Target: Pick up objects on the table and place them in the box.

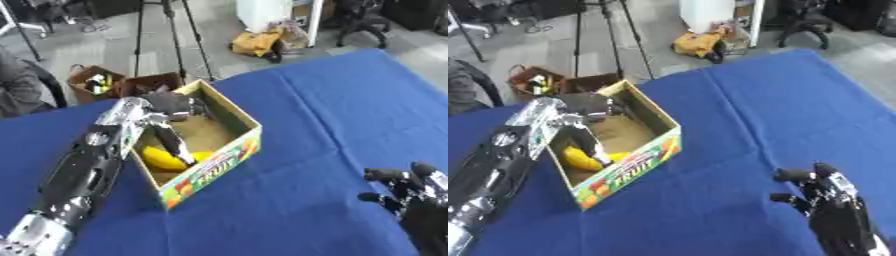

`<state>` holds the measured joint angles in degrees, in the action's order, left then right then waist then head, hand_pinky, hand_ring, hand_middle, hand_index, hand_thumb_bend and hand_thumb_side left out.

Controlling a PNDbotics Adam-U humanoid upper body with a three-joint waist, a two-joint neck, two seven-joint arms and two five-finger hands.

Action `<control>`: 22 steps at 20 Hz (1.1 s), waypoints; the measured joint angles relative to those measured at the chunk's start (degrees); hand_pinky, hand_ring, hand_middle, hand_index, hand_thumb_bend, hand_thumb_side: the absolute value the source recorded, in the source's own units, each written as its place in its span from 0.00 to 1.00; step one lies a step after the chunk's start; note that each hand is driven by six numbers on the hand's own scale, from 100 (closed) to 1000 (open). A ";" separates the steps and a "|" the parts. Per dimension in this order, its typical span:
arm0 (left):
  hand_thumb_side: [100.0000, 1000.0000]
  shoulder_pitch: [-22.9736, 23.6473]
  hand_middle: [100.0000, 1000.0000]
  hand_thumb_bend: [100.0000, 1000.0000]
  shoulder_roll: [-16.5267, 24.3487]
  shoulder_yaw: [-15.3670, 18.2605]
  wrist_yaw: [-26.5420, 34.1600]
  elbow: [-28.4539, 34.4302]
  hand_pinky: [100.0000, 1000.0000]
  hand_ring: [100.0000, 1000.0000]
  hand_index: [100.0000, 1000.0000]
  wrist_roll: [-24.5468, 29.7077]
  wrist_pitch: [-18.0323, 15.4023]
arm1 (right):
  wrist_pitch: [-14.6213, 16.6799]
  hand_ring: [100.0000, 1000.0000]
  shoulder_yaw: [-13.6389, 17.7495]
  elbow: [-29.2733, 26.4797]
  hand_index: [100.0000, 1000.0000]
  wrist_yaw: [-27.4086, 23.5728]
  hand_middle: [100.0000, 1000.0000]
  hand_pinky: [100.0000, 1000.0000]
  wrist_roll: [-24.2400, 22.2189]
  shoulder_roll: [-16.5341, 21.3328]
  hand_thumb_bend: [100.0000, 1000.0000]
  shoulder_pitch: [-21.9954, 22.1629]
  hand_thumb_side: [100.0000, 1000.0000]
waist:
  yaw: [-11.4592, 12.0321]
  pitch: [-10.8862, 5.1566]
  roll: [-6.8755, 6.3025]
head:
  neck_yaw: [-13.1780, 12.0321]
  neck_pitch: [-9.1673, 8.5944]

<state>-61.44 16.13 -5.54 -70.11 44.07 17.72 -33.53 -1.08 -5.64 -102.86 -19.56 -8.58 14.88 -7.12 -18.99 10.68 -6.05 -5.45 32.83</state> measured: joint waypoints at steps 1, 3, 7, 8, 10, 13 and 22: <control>0.84 0.00 0.82 0.87 0.05 0.00 0.31 0.18 0.90 0.83 0.91 -0.49 0.15 | 0.01 0.98 0.00 0.00 0.68 0.00 0.62 0.67 0.01 0.00 0.00 0.00 1.00 | 0.05 0.00 0.01 | 0.02 -0.01; 0.85 -0.06 0.77 0.48 0.13 0.36 1.11 1.16 0.84 0.78 0.84 -1.50 0.75 | 0.05 0.98 0.14 0.01 0.68 0.00 0.62 0.67 0.08 -0.03 0.00 0.08 1.00 | 0.90 0.00 0.19 | 0.41 -0.01; 0.84 1.31 0.73 0.34 2.76 4.43 4.01 5.48 0.79 0.74 0.81 -4.40 3.39 | 0.18 0.98 0.71 0.02 0.68 0.00 0.62 0.67 0.51 -0.41 0.00 0.16 1.00 | 3.64 -0.01 1.27 | 1.87 -0.01; 0.85 2.34 0.72 0.30 3.10 5.72 4.81 6.77 0.78 0.73 0.79 -5.22 4.20 | 0.20 0.98 0.80 0.02 0.68 0.00 0.62 0.67 0.64 -0.52 0.00 0.32 1.00 | 4.06 -0.01 1.36 | 2.12 -0.02; 0.87 4.87 0.70 0.23 3.44 8.48 6.60 9.59 0.75 0.71 0.78 -6.97 5.77 | 0.32 0.98 1.09 0.02 0.68 0.00 0.62 0.67 0.85 -0.53 0.00 0.54 1.00 | 5.15 0.03 1.38 | 2.62 -0.16; 0.89 8.93 0.69 0.18 3.47 12.57 9.14 13.66 0.73 0.70 0.76 -9.54 7.88 | 0.40 0.98 1.40 0.02 0.68 0.00 0.62 0.67 1.08 -0.57 0.00 0.52 1.00 | 6.69 0.54 1.73 | 3.29 -0.26; 0.98 21.41 0.66 0.13 -1.77 14.53 16.95 26.31 0.69 0.67 0.75 -17.35 15.42 | 0.43 0.97 1.44 0.02 0.68 0.00 0.62 0.67 1.23 -1.01 0.00 0.01 1.00 | 8.44 1.06 2.02 | 3.81 -0.71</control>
<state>-40.03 14.37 8.99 -53.16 70.38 0.37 -18.12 -0.64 -4.21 -102.83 -19.56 -7.35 13.86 -7.12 -10.54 11.74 -4.03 -1.64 32.12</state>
